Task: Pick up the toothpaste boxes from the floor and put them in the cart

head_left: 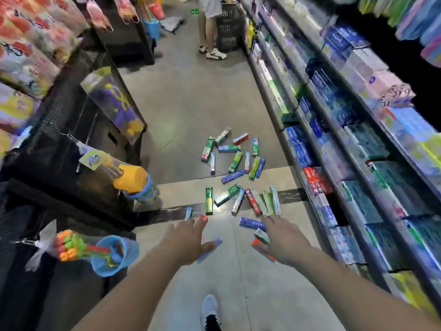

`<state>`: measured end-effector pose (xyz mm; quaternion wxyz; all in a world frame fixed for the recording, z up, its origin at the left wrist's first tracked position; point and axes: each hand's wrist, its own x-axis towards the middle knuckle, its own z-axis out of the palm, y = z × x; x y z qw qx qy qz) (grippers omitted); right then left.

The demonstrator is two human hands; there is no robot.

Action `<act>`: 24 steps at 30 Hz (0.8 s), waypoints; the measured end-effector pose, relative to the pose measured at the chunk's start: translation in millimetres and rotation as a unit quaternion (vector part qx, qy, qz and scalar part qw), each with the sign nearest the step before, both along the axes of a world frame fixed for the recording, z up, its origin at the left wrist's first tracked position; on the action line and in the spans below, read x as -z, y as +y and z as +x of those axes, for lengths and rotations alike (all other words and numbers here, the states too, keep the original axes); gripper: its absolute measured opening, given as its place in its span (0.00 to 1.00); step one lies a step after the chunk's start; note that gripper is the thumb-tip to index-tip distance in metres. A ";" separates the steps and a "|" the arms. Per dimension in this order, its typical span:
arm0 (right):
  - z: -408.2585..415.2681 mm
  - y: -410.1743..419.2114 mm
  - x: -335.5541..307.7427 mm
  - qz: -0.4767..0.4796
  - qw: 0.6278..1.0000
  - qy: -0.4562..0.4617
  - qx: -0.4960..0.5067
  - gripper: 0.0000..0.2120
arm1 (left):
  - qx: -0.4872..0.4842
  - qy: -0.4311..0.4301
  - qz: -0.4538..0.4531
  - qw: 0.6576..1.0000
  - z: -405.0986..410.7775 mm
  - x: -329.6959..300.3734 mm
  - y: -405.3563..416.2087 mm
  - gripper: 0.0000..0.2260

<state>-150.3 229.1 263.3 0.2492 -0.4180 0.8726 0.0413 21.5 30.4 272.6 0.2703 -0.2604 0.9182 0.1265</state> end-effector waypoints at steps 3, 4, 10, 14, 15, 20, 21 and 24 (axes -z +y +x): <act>-21.4 -15.7 62.3 0.016 0.999 -0.018 0.037 0.31 | 0.016 -0.027 0.009 0.999 -29.8 66.7 -25.2 0.35; -28.5 -18.2 87.4 0.022 0.998 -0.030 0.046 0.29 | 0.014 -0.031 0.014 0.999 -38.0 92.5 -31.6 0.34; -60.1 -22.5 280.3 0.085 0.986 -0.081 0.116 0.24 | 0.005 -0.072 0.063 0.995 -73.5 287.5 -48.5 0.29; -75.0 -24.5 428.5 0.105 0.980 -0.080 0.147 0.19 | 0.009 -0.089 0.077 0.993 -78.8 442.1 -59.4 0.28; -78.9 -24.2 464.3 0.109 0.980 -0.076 0.147 0.18 | 0.016 -0.097 0.074 0.992 -78.5 478.7 -62.3 0.27; -99.7 -17.1 612.5 0.149 0.980 -0.032 0.128 0.18 | 0.047 -0.128 0.039 0.990 -75.7 631.6 -69.6 0.24; -101.5 -14.5 633.5 0.164 0.978 -0.019 0.125 0.17 | 0.038 -0.132 0.037 0.990 -73.0 654.3 -68.7 0.24; -98.3 -8.4 680.2 0.197 0.973 0.020 0.119 0.14 | 0.013 -0.138 0.033 0.990 -64.9 701.7 -62.8 0.22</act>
